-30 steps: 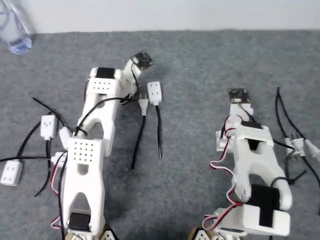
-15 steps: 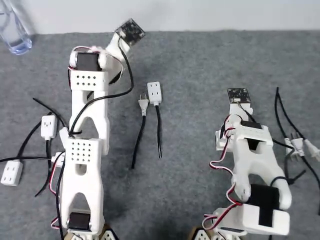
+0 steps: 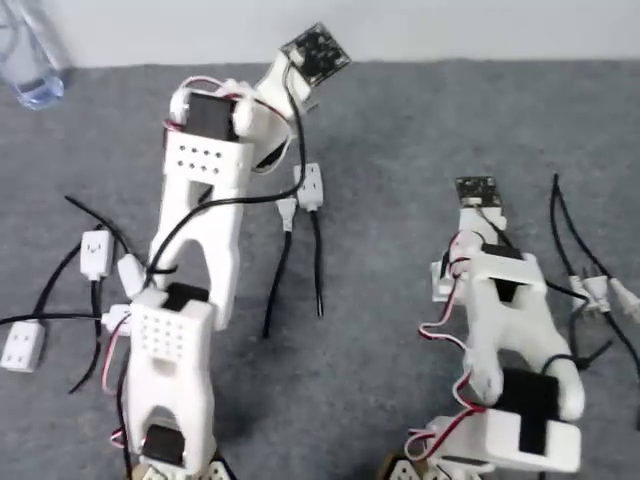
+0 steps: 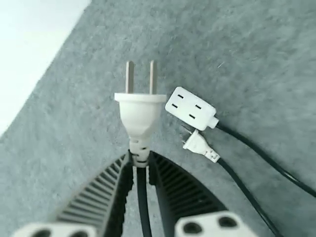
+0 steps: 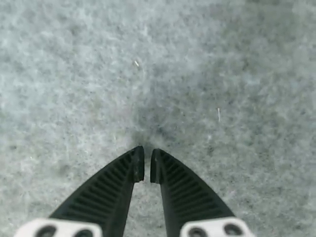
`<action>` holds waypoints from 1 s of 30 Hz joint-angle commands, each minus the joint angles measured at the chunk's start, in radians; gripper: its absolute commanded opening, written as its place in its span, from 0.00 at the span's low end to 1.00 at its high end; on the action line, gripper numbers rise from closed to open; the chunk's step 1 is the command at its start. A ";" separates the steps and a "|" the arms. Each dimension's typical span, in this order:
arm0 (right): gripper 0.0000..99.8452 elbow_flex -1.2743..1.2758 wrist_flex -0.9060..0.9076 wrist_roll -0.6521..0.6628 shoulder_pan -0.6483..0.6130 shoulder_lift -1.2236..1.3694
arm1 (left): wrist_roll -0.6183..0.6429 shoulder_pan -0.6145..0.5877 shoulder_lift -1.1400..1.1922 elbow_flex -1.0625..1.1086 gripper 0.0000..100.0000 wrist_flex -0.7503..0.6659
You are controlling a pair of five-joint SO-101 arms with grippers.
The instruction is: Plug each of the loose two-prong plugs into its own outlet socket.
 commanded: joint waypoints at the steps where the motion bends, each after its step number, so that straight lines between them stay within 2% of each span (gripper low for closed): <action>1: 0.04 -0.006 -0.018 -0.012 0.007 -0.045 | 0.051 0.043 -0.242 0.176 0.01 0.026; 7: 0.04 -0.006 -0.018 -0.014 0.013 -0.045 | 0.051 0.233 -0.496 0.476 0.01 0.021; 12: 0.04 -0.006 -0.019 -0.017 0.051 -0.054 | 0.054 0.373 -0.552 0.665 0.01 -0.035; 17: 0.04 -0.025 -0.036 -0.143 0.189 -0.064 | 0.147 0.463 -0.508 0.794 0.01 -0.157; 23: 0.04 0.000 -0.042 -0.256 0.344 -0.162 | 0.167 0.586 -0.402 0.831 0.01 -0.270; 26: 0.04 0.043 -0.079 -0.265 0.372 -0.209 | 0.175 0.618 -0.319 0.831 0.01 -0.350; 30: 0.04 0.100 -0.136 -0.265 0.377 -0.266 | 0.253 0.624 -0.224 0.829 0.01 -0.502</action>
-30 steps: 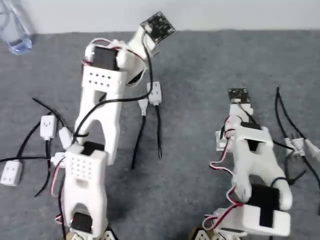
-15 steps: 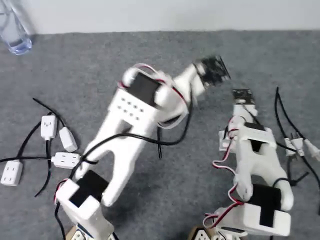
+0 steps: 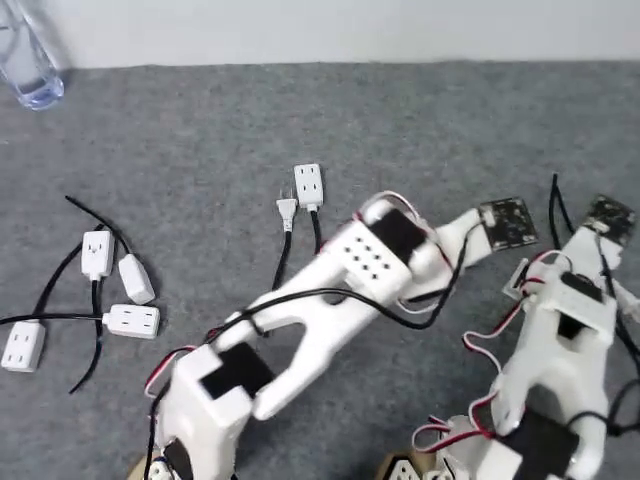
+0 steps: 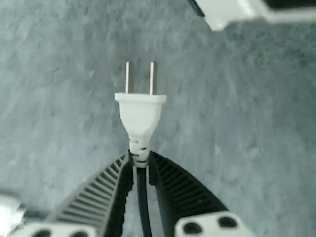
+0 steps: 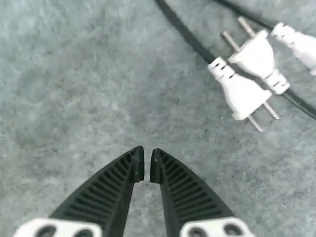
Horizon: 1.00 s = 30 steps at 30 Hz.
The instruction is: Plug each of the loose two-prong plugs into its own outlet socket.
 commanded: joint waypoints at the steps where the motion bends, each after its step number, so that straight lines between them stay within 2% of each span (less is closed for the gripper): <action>1: 0.04 0.020 -0.050 -0.009 0.016 -0.076 | 0.080 0.011 0.063 -0.007 0.01 -0.181; 4: 0.04 0.032 -0.067 -0.009 0.030 -0.090 | 0.117 0.018 0.077 -0.007 0.04 -0.230; 9: 0.04 0.034 -0.082 -0.011 0.036 -0.088 | 0.173 0.018 0.078 -0.058 0.25 -0.140; 10: 0.04 0.034 -0.081 -0.011 0.036 -0.088 | 0.176 0.017 0.078 -0.074 0.26 -0.120; 15: 0.04 0.034 -0.079 -0.011 0.035 -0.088 | 0.175 0.000 0.075 -0.202 0.26 -0.020; 18: 0.04 0.044 -0.084 -0.009 0.016 -0.088 | 0.167 -0.055 0.060 -0.367 0.26 0.140; 22: 0.04 0.046 -0.082 0.000 -0.030 -0.088 | 0.089 -0.115 0.020 -0.553 0.26 0.393; 27: 0.09 0.048 -0.074 0.074 -0.101 -0.090 | 0.061 -0.278 -0.169 -0.513 0.26 0.382; 30: 0.13 0.048 -0.073 0.104 -0.136 -0.090 | 0.094 -0.370 -0.310 -0.472 0.26 0.382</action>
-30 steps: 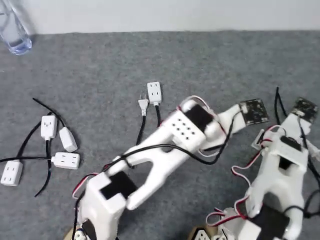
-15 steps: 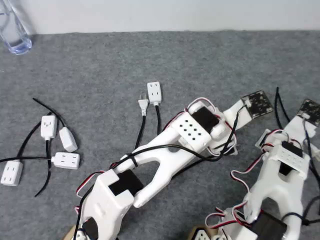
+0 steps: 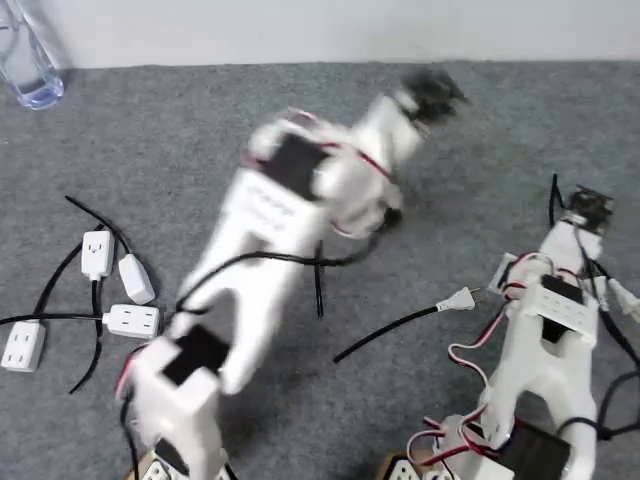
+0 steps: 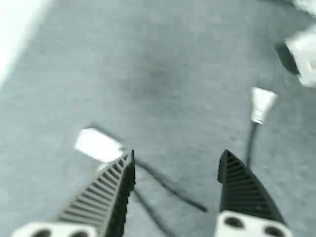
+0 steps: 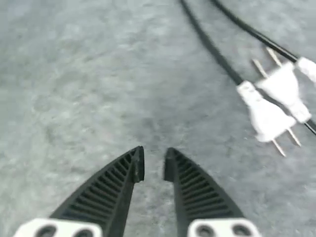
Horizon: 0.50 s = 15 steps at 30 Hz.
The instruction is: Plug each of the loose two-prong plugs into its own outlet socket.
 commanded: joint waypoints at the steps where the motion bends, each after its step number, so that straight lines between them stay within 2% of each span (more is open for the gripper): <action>1: 0.15 -0.006 -0.007 0.040 -0.047 -0.039 | 0.034 -0.141 -0.264 0.042 0.26 0.031; 5: 0.18 -0.029 0.064 0.077 -0.074 -0.053 | 0.058 -0.292 -0.451 0.127 0.26 0.029; 9: 0.22 -0.104 0.185 0.153 -0.093 -0.074 | 0.058 -0.502 -0.651 0.232 0.26 0.029; 12: 0.23 -0.193 0.309 0.209 -0.125 -0.093 | 0.064 -0.655 -0.783 0.389 0.26 0.029; 15: 0.23 -0.325 0.499 0.296 -0.180 -0.111 | 0.060 -0.767 -0.911 0.638 0.26 0.026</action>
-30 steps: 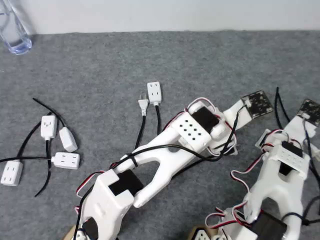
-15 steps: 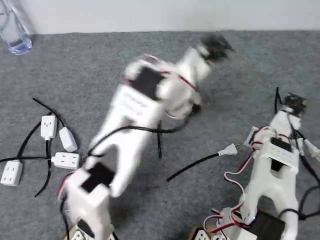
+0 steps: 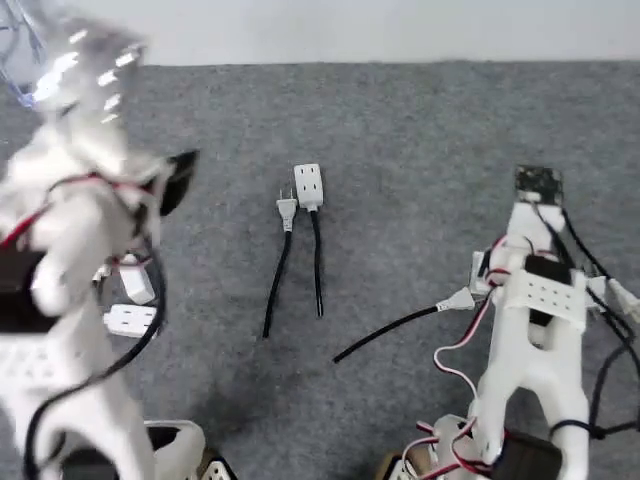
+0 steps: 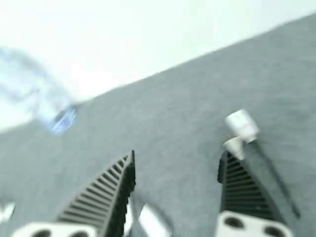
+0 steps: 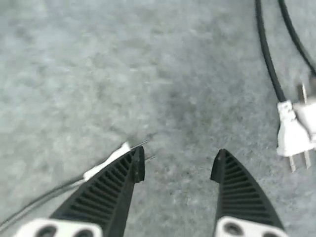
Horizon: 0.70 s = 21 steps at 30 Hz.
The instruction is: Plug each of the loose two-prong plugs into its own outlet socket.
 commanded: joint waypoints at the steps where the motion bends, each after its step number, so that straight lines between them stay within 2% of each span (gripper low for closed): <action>1: 0.23 -0.213 0.246 0.109 -0.079 -0.045 | 0.003 -0.178 -0.206 0.360 0.26 0.006; 3: 0.23 -0.328 0.414 0.172 -0.134 -0.035 | -0.003 -0.256 -0.284 0.579 0.26 -0.083; 6: 0.23 -0.473 0.627 0.272 -0.209 -0.001 | -0.012 -0.348 -0.422 0.932 0.26 -0.301; 10: 0.23 -0.585 0.848 0.546 -0.294 0.079 | -0.014 -0.365 -0.643 1.365 0.26 -0.566; 14: 0.23 -0.598 0.866 0.778 -0.286 0.110 | -0.008 -0.365 -0.867 1.662 0.26 -0.715; 21: 0.23 -0.545 0.863 1.211 -0.268 0.114 | 0.155 -0.348 -1.201 1.980 0.26 -0.775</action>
